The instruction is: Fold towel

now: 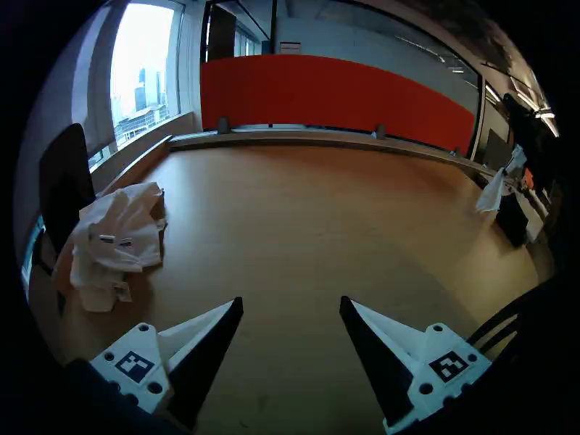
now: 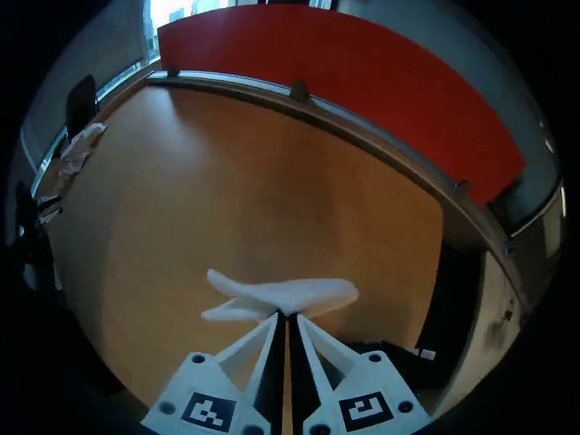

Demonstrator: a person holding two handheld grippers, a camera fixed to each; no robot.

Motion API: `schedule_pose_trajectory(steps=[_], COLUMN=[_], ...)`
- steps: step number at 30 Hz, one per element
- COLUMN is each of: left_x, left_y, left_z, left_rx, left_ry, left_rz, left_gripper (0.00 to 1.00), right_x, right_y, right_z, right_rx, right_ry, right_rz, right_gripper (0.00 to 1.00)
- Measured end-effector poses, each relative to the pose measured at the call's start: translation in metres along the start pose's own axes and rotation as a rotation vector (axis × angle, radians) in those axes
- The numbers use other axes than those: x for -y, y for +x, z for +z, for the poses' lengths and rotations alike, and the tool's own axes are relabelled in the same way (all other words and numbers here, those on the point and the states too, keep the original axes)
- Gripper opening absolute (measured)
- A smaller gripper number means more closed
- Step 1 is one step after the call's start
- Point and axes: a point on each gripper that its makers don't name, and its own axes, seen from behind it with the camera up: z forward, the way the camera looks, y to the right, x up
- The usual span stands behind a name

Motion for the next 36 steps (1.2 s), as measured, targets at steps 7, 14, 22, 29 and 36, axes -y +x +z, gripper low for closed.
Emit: schedule_pose_trajectory(steps=[7, 14, 22, 29, 36], left_x=[-0.001, -0.003, -0.006, -0.009, -0.012], left_y=[0.001, 0.002, 0.001, 0.001, 0.001], left_z=[0.0, 0.0, -0.001, -0.001, -0.002], left_rx=[0.002, 0.004, 0.007, 0.009, 0.011], left_ry=[-0.002, -0.007, -0.011, -0.014, -0.016], left_rz=[0.006, 0.013, 0.023, 0.026, 0.035], left_gripper=[0.99, 1.0, 1.0, 1.0, 1.0], right_x=[-0.004, -0.005, -0.006, -0.007, -0.009], right_y=[-0.038, -0.076, -0.119, -0.143, -0.164], right_z=[0.002, 0.007, 0.013, 0.019, 0.025], right_rx=[0.034, 0.072, 0.131, 0.171, 0.218], right_ry=[-0.01, -0.014, -0.022, -0.032, -0.057], right_rz=[0.031, 0.052, 0.08, 0.114, 0.128], right_gripper=[0.03, 0.03, 0.03, 0.03, 0.03])
